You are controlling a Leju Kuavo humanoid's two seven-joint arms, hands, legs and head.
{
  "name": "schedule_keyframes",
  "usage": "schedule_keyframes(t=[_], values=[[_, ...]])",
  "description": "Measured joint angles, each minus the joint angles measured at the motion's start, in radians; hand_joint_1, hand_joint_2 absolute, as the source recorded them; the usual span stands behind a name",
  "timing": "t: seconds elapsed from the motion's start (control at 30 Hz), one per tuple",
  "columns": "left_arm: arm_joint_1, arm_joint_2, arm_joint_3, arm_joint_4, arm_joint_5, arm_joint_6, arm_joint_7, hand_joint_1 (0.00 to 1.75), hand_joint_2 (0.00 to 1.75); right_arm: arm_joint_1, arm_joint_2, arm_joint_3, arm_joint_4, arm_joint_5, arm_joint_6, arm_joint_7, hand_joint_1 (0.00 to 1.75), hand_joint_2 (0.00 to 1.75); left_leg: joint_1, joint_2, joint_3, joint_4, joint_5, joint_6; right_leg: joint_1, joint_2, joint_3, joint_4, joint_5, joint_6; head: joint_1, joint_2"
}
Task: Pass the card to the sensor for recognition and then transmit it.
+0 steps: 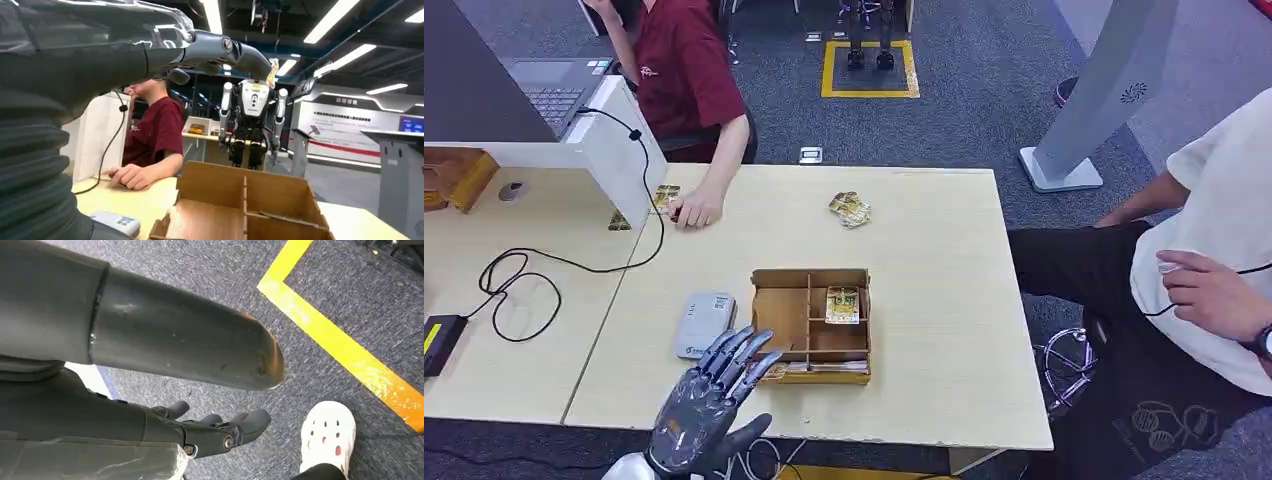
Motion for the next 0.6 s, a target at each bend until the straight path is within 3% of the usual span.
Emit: schedule_keyframes(t=[0.2, 0.6], values=[[-0.017, 0.008, -0.023, 0.048, -0.100, 0.032, 0.071, 0.00, 1.75, -0.003, 0.000, 0.000, 0.000, 0.006, 0.000, 0.000, 0.00, 0.00, 0.000, 0.000, 0.000, 0.000, 0.000, 0.000, 0.000, 0.000, 0.000, 0.000, 0.000, 0.000, 0.000, 0.000], [-0.041, 0.008, -0.025, 0.133, -0.095, 0.032, 0.113, 0.00, 1.75, -0.005, 0.000, 0.000, 0.000, 0.007, -0.003, 0.001, 0.00, 0.00, 0.000, 0.000, 0.000, 0.000, 0.000, 0.000, 0.000, 0.000, 0.000, 0.000, 0.000, 0.000, 0.000, 0.000]])
